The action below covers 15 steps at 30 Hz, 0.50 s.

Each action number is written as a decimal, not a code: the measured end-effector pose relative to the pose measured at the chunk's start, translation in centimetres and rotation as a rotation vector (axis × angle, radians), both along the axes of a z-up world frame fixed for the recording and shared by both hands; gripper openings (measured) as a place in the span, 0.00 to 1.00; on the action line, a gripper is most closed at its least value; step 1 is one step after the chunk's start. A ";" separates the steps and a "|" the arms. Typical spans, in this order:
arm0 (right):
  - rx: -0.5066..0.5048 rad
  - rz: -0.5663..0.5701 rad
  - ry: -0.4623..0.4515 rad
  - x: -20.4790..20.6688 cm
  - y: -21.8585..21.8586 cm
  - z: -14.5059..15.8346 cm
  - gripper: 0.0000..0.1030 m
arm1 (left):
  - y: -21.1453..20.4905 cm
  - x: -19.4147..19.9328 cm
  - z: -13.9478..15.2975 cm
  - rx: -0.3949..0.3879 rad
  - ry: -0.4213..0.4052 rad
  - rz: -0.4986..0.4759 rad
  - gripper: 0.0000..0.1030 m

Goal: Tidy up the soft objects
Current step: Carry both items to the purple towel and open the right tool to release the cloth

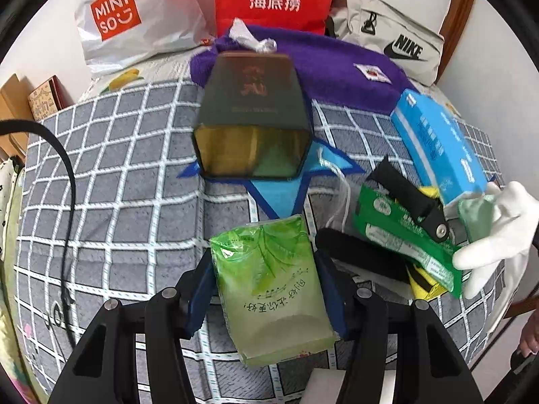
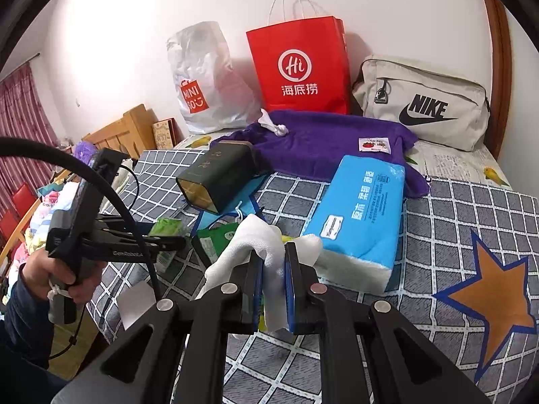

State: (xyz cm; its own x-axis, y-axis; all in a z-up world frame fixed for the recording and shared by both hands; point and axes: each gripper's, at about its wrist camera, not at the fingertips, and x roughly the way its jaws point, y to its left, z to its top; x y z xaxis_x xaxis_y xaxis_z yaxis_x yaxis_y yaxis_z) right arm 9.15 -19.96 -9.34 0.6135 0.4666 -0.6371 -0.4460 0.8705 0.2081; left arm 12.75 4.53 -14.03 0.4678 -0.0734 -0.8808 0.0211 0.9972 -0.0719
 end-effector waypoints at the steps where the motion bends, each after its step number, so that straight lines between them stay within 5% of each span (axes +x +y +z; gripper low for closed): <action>1: 0.002 0.002 0.000 0.2 0.1 0.1 0.11 | 0.2 -0.1 0.3 -0.002 -0.005 -0.001 0.53; 15: 0.041 0.039 -0.021 2.4 1.1 3.1 0.11 | 4.1 1.8 5.4 -0.057 -0.093 0.011 0.54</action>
State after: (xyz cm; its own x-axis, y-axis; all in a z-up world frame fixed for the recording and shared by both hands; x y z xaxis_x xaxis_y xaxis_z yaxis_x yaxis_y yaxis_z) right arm 11.56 -18.86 -6.28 0.6076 0.5154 -0.6043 -0.4838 0.8436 0.2330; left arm 14.50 8.67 -8.59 0.5481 -0.1167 -0.8282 0.0196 0.9917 -0.1268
